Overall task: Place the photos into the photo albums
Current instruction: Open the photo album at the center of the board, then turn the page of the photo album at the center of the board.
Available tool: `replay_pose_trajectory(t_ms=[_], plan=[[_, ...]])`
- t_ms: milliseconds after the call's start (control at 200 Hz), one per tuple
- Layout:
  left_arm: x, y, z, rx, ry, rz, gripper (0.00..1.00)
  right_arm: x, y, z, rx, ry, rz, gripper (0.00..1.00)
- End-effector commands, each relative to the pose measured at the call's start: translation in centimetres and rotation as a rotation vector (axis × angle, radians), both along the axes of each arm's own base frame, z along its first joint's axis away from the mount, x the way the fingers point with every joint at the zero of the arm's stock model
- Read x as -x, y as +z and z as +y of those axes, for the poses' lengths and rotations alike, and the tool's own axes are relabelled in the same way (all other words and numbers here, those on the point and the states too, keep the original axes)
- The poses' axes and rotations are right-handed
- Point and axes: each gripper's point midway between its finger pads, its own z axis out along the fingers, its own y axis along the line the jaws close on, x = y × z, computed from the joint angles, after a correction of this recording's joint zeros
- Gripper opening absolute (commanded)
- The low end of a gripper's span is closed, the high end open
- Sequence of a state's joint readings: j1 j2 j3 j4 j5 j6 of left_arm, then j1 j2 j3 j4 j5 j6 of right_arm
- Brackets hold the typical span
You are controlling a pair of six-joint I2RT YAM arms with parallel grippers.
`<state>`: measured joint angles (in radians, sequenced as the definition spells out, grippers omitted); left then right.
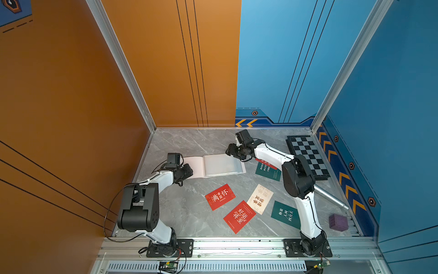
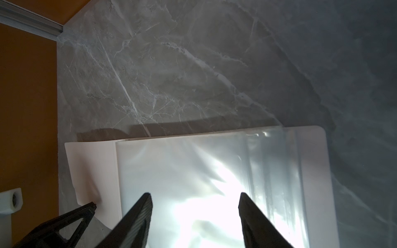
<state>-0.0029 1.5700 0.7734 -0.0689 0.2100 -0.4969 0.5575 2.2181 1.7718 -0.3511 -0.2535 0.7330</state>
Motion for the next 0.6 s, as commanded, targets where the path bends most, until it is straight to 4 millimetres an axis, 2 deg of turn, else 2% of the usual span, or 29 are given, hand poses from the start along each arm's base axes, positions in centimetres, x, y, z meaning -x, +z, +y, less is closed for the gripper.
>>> replay_pose_trajectory(t_ms=[0,130,360,490,596], plan=[[0.0,-0.9,-0.8,-0.012,-0.043,-0.004,0.42,0.4,-0.9,2.1,-0.021,0.003,-0.004,0.66],[0.4,-2.2,-1.4,0.026,-0.058,0.04,0.41,0.0,-3.0,1.0,0.049,0.006,-0.016,0.66],[0.3,-2.5,-2.2,0.051,-0.072,0.042,0.41,0.4,-4.1,-1.5,0.115,-0.011,-0.015,0.66],[0.2,-3.4,-2.5,0.081,-0.078,0.068,0.41,0.6,-5.4,-1.0,0.101,0.001,0.007,0.67],[0.1,-3.2,-3.2,0.112,-0.093,0.07,0.41,0.7,-6.0,0.0,0.066,0.014,0.023,0.66]])
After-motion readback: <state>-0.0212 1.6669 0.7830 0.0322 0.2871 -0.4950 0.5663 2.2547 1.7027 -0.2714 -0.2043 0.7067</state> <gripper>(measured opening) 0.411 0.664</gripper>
